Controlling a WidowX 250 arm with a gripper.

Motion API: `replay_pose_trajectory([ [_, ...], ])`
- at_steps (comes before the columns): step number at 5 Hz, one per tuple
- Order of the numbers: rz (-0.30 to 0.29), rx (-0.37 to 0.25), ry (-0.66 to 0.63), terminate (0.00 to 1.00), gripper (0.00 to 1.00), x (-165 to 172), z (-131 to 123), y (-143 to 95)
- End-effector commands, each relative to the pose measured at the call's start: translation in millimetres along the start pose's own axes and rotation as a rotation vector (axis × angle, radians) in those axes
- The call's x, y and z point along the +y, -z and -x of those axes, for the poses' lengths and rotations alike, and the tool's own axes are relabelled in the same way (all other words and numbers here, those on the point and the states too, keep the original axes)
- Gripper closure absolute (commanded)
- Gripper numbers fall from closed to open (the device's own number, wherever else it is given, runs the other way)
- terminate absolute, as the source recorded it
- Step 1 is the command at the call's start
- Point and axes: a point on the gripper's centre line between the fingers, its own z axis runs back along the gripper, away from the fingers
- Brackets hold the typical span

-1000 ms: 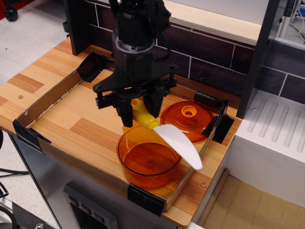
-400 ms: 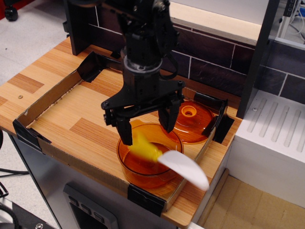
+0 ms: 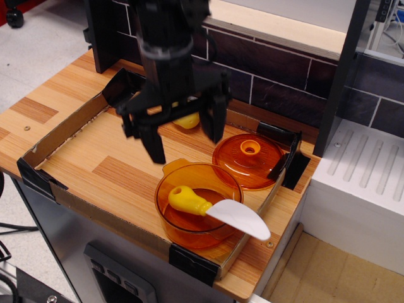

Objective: Put knife in pot

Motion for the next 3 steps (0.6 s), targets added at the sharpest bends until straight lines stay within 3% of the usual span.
replay_pose_trajectory([
  [1,0.094,-0.035,-0.039,0.00,0.00,-5.4,-29.7,-50.6],
  [2,0.094,-0.035,-0.039,0.00,0.00,-5.4,-29.7,-50.6],
  [3,0.094,-0.035,-0.039,1.00,0.00,-5.4,-29.7,-50.6],
])
